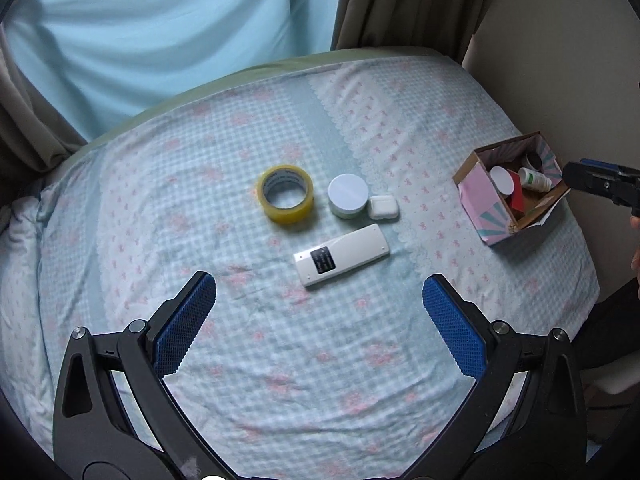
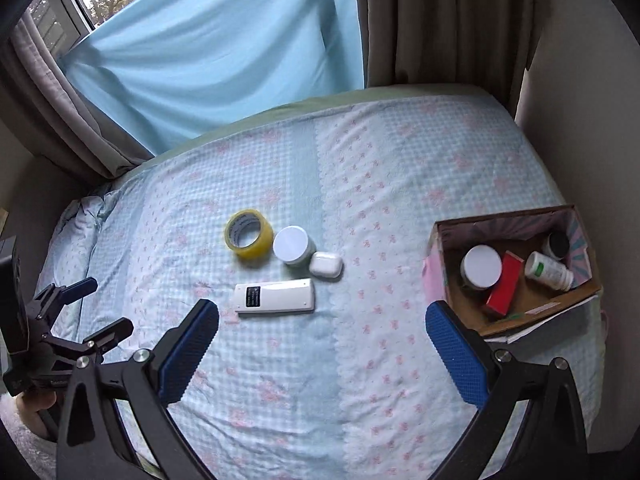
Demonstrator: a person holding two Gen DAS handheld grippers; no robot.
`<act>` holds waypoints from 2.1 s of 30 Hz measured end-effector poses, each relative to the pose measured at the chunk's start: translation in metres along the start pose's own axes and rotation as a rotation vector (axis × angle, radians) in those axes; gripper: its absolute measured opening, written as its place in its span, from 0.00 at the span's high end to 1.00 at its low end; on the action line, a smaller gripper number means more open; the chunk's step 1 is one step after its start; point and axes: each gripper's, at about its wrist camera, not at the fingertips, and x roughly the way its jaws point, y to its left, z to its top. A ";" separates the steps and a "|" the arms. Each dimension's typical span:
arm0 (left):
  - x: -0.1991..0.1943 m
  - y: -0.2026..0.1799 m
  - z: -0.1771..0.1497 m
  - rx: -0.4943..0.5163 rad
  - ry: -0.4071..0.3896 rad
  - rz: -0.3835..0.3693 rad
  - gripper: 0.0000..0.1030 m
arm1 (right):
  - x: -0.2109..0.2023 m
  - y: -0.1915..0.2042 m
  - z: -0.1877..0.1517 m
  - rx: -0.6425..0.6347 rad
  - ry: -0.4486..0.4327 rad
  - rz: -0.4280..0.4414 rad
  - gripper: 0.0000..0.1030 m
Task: Organize rigid objects
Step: 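Move both tools back toward the tape, jar, remote and earbud case, then grasp the yellow tape roll with left tool while right tool grasps white jar, then lift the tape roll and white jar and carry both over the cardboard box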
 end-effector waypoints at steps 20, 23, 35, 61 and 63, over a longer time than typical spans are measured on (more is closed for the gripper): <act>0.238 0.065 0.014 -0.043 0.020 -0.037 0.00 | 0.202 0.053 -0.014 -0.324 0.029 -0.114 0.00; 0.279 0.065 0.015 -0.039 0.015 -0.053 0.00 | 0.233 0.054 -0.015 -0.371 -0.008 -0.109 0.00; 0.344 0.058 0.038 0.005 -0.087 -0.050 0.00 | 0.322 0.041 -0.001 -0.373 -0.048 -0.079 0.00; 0.327 0.060 0.049 0.057 -0.143 -0.088 0.05 | 0.334 0.058 0.014 -0.413 -0.045 -0.014 0.35; 0.320 0.061 0.049 0.051 -0.147 -0.085 0.05 | 0.329 0.059 0.014 -0.412 -0.048 -0.012 0.35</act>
